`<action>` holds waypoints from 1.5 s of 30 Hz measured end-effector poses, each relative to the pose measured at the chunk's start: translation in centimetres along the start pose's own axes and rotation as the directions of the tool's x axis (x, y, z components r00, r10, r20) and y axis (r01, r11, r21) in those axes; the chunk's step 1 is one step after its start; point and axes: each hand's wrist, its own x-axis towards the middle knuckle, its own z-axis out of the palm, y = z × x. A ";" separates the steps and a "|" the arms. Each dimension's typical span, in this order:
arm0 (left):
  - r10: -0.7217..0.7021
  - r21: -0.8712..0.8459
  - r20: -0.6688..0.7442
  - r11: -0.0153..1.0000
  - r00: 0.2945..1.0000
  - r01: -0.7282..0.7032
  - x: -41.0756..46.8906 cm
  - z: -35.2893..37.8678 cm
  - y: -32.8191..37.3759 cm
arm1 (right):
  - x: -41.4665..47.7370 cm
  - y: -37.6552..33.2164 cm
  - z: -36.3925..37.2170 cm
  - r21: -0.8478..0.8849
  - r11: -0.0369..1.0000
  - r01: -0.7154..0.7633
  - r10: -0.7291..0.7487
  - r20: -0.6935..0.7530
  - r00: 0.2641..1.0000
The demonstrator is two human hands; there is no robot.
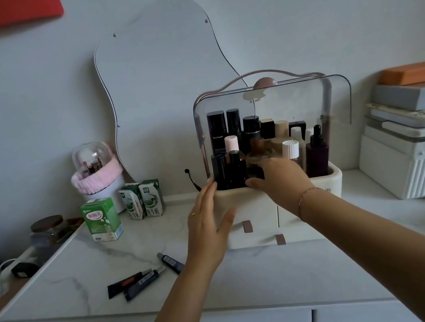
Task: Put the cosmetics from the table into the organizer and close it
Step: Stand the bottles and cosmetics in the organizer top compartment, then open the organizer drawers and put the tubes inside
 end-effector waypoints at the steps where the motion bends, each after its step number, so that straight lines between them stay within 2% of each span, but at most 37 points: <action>1: 0.000 -0.003 0.006 1.000 1.000 0.000 0.0 0.0 -0.1 | 0.0 0.1 0.2 0.009 1.000 -0.004 0.004 0.002 1.000; 7: -0.017 -0.018 0.030 1.000 0.999 0.018 -0.1 0.0 -0.1 | -0.3 0.1 1.3 0.028 1.000 -0.013 0.014 -0.021 1.000; 14: -0.007 -0.030 0.042 1.000 0.999 0.008 -0.1 -0.2 0.0 | -1.7 0.3 2.2 -0.078 0.991 0.105 -0.115 -0.130 0.985; 17: 0.012 -0.069 0.009 0.998 1.000 -0.012 -0.6 0.0 0.6 | -4.0 1.1 2.9 0.066 0.970 0.235 -0.201 -0.327 0.923; 18: -0.014 -0.088 -0.032 0.996 0.999 0.011 -1.1 0.3 0.8 | -5.4 1.4 3.2 0.147 0.952 0.267 -0.189 -0.404 0.895; 20: -0.156 -0.137 -0.153 0.981 0.976 0.135 -2.8 1.2 1.0 | -8.6 2.5 4.2 0.335 0.905 0.261 -0.077 -0.474 0.877; 22: -0.364 -0.239 -0.163 0.916 0.917 0.321 -4.4 2.5 1.1 | -11.2 4.0 5.6 0.599 0.794 0.105 0.167 -0.381 0.909; 23: -0.461 -0.326 -0.094 0.852 0.882 0.411 -4.8 3.1 1.3 | -11.9 4.8 6.3 0.742 0.671 -0.004 0.314 -0.279 0.908; 25: -0.585 -0.479 0.101 0.680 0.805 0.555 -4.9 4.2 1.8 | -12.1 6.5 7.2 0.930 0.316 -0.188 0.528 -0.008 0.849; 26: -0.615 -0.520 0.177 0.605 0.768 0.603 -4.7 4.5 2.2 | -12.0 7.1 7.3 0.956 0.172 -0.237 0.560 0.103 0.822; 27: -0.632 -0.550 0.225 0.545 0.741 0.633 -4.4 4.7 2.5 | -11.7 7.6 7.3 0.959 0.084 -0.270 0.562 0.178 0.807; 30: -0.654 -0.605 0.246 0.473 0.715 0.640 -3.4 5.2 3.1 | -10.7 8.2 7.1 0.962 -0.014 -0.273 0.526 0.240 0.816; 32: -0.653 -0.638 0.213 0.470 0.727 0.610 -3.1 5.4 3.4 | -10.2 8.2 6.9 0.969 -0.017 -0.245 0.519 0.218 0.826; 38: -0.633 -0.651 0.167 0.505 0.756 0.567 -4.8 4.9 3.7 | -11.5 8.1 6.8 0.968 0.110 -0.225 0.528 0.135 0.839; 45: -0.586 -0.668 0.126 0.546 0.800 0.505 -9.6 3.2 5.4 | -16.1 7.3 5.9 0.976 0.142 -0.168 0.495 0.077 0.865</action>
